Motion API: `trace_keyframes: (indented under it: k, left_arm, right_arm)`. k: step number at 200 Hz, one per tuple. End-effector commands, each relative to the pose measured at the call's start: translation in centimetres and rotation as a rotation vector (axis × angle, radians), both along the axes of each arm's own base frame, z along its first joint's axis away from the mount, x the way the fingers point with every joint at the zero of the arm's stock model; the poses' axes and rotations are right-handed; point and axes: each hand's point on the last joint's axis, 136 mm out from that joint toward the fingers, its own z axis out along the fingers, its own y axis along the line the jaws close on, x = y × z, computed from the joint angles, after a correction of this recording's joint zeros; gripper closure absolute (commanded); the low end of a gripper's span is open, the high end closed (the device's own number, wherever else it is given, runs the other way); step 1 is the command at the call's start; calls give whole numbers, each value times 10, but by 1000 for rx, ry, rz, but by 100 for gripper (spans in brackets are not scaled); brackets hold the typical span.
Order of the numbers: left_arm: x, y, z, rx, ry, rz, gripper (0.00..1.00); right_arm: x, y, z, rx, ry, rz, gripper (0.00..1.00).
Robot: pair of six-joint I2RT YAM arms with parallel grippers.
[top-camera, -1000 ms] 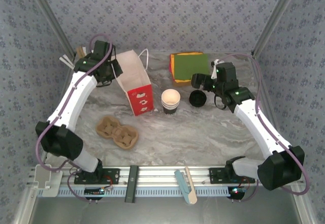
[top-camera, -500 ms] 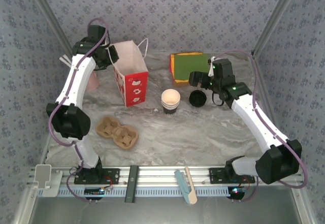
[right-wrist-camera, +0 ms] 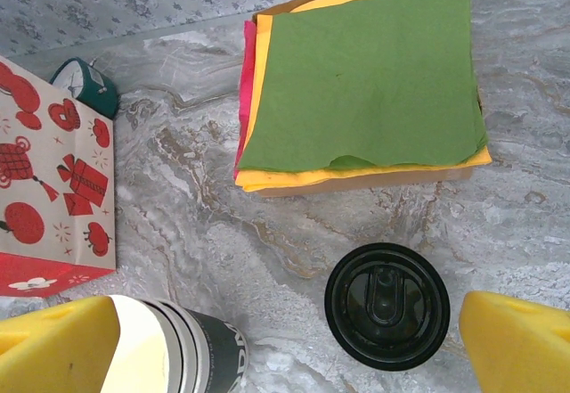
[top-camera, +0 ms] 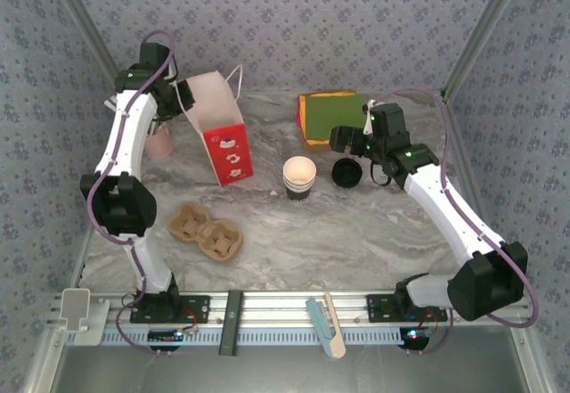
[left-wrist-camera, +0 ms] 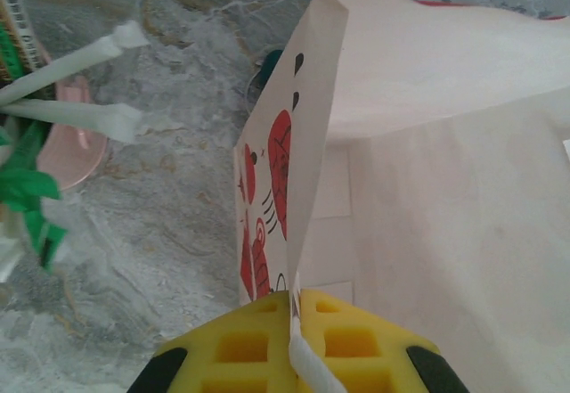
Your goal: Pack the takeout coffee
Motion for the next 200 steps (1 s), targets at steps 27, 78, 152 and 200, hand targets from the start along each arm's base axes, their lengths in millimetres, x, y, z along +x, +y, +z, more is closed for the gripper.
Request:
trace_keyframes:
  k: [27,78,152,200]
  left_arm:
    - [-7,7,18,-12,-21,-36,94]
    - [-11,2,20,-42,-14,-42,64]
    - [-49,-9,45,-43,-37,-48,47]
    - [-84,-1,33,-2,-31,-24,31]
  right_arm:
    - [0,3,9,-3,-24,3,0]
    - [-3,8,5,-7,-6,23,0]
    - [-9,20,-6,-14,39,58,0]
    - [-13,32,-7,-29,51,84,0]
